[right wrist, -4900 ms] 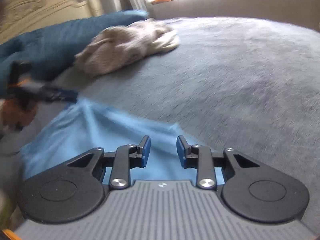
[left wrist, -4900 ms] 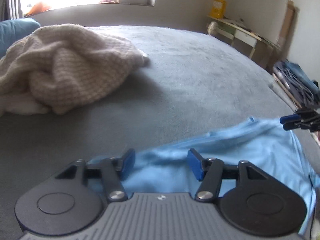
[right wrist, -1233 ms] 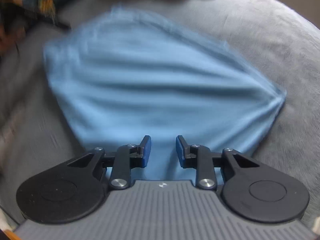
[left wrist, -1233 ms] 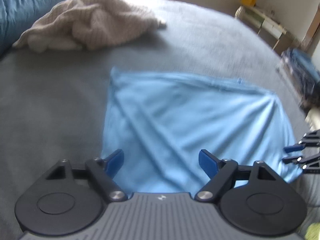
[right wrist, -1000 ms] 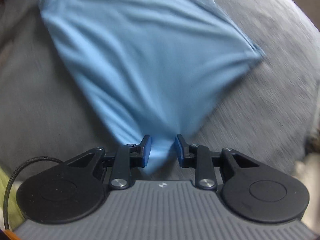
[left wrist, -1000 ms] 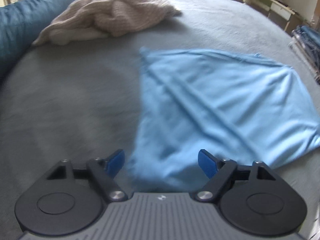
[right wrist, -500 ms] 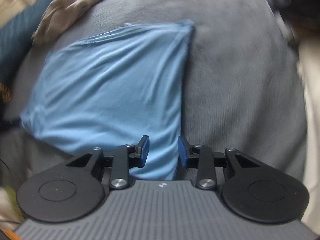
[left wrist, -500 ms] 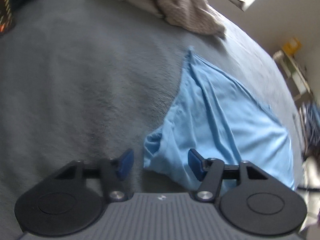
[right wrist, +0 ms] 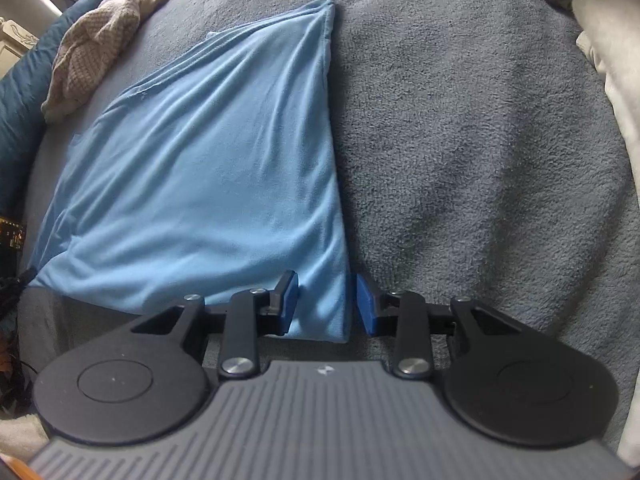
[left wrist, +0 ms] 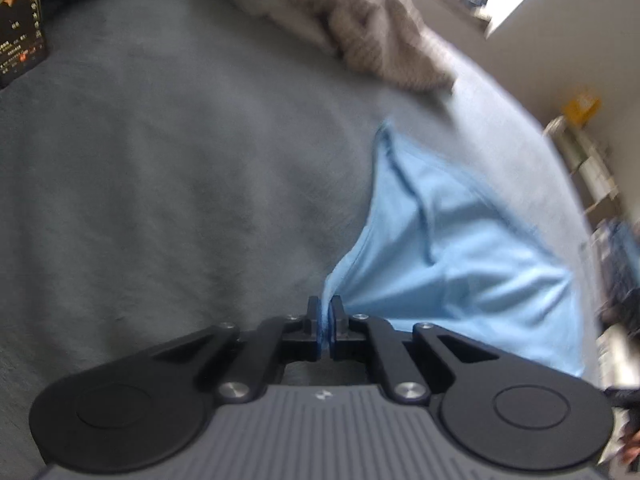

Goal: Fold clothes
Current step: 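Grasp the light-blue T-shirt edge with the left tool while the right tool grasps it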

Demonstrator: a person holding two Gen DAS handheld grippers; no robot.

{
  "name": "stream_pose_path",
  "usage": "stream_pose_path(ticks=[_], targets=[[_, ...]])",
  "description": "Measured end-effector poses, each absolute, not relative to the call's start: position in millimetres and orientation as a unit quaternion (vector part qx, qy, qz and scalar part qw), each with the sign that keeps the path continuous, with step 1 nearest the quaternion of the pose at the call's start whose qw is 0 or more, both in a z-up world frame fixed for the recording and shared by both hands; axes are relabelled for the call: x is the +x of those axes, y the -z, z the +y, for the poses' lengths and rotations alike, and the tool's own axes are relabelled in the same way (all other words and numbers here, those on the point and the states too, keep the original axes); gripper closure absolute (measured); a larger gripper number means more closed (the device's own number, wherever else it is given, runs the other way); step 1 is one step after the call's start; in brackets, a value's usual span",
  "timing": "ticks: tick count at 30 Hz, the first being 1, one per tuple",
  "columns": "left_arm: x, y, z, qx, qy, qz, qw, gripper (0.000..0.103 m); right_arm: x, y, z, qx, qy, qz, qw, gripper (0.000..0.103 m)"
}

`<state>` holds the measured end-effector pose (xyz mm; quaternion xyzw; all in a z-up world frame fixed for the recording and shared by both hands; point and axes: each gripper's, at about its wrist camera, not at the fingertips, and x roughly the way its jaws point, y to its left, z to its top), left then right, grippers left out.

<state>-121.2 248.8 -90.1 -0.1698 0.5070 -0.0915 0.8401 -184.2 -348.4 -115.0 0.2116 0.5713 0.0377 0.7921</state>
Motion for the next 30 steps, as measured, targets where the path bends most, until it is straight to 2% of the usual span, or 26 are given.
stream_pose_path(ticks=[3, 7, 10, 12, 14, 17, 23, 30], targets=[[-116.9, 101.2, 240.8, -0.155, 0.091, 0.514, 0.839, 0.098, -183.7, 115.8, -349.6, 0.215, -0.036, 0.572, 0.791, 0.072], [-116.0, 100.3, 242.5, -0.146, 0.087, 0.510, 0.843, 0.086, -186.3, 114.4, -361.5, 0.239, -0.030, 0.566, 0.788, 0.072], [-120.6, 91.4, 248.6, -0.138, 0.071, 0.497, 0.854, 0.066, -189.0, 112.8, -372.7, 0.261, -0.024, 0.560, 0.786, 0.072], [-123.9, 87.7, 257.2, -0.157, 0.072, 0.493, 0.853, 0.064, -190.7, 112.0, -380.3, 0.277, -0.021, 0.556, 0.783, 0.072], [-126.5, 84.7, 263.4, -0.182, 0.081, 0.498, 0.844, 0.052, -191.3, 115.1, -389.1, 0.322, -0.023, 0.550, 0.770, 0.069], [-133.7, 87.2, 266.2, -0.228, 0.112, 0.518, 0.817, 0.049, -191.6, 122.1, -397.8, 0.389, -0.028, 0.544, 0.743, 0.062], [-141.6, 105.3, 266.8, -0.306, 0.138, 0.540, 0.772, 0.049, -198.1, 130.5, -406.9, 0.478, -0.032, 0.542, 0.690, 0.058], [-137.9, 116.4, 258.0, -0.323, 0.142, 0.546, 0.760, 0.049, -208.4, 144.5, -397.5, 0.489, -0.012, 0.574, 0.657, 0.054]])
